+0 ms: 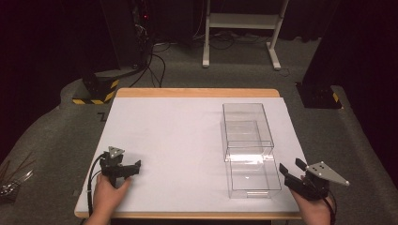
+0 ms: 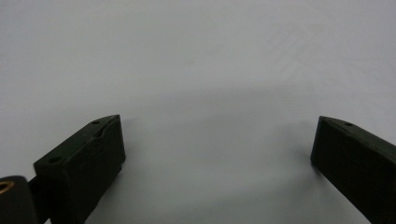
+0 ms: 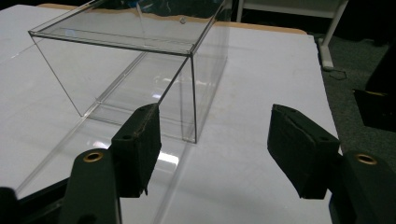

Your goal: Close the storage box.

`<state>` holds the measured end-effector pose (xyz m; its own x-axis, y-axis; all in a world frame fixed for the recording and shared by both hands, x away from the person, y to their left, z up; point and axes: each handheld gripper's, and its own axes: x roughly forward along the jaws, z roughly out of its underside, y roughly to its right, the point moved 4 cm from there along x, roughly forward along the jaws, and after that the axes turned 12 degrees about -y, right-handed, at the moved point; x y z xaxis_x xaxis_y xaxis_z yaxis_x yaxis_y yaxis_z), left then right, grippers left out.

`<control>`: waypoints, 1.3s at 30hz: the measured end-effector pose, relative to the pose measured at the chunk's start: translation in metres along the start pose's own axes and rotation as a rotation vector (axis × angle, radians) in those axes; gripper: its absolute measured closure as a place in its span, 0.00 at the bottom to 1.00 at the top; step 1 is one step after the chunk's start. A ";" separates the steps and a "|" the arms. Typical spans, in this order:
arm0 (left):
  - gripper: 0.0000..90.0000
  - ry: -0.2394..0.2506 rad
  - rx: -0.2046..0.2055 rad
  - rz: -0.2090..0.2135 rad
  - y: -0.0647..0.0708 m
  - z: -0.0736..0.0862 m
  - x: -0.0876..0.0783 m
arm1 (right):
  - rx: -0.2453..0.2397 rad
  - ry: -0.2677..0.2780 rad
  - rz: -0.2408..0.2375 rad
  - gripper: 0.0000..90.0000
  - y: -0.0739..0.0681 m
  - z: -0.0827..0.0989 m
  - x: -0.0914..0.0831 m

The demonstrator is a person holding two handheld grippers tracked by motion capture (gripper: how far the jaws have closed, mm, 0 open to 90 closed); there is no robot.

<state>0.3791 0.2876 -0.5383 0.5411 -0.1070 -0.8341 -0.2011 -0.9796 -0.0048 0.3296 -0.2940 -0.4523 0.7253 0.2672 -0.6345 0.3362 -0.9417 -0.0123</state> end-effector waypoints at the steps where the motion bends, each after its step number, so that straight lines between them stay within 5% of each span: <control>1: 0.03 0.000 0.000 0.000 0.000 0.000 0.000 | 0.001 0.000 -0.002 0.39 -0.001 0.000 -0.001; 39: 0.03 0.000 -0.001 0.000 0.000 0.000 0.000 | -0.009 0.044 -0.097 0.39 -0.024 0.004 -0.026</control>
<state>0.3790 0.2874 -0.5383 0.5408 -0.1074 -0.8343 -0.2009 -0.9796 -0.0041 0.3004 -0.2792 -0.4381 0.7146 0.3661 -0.5960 0.4116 -0.9091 -0.0649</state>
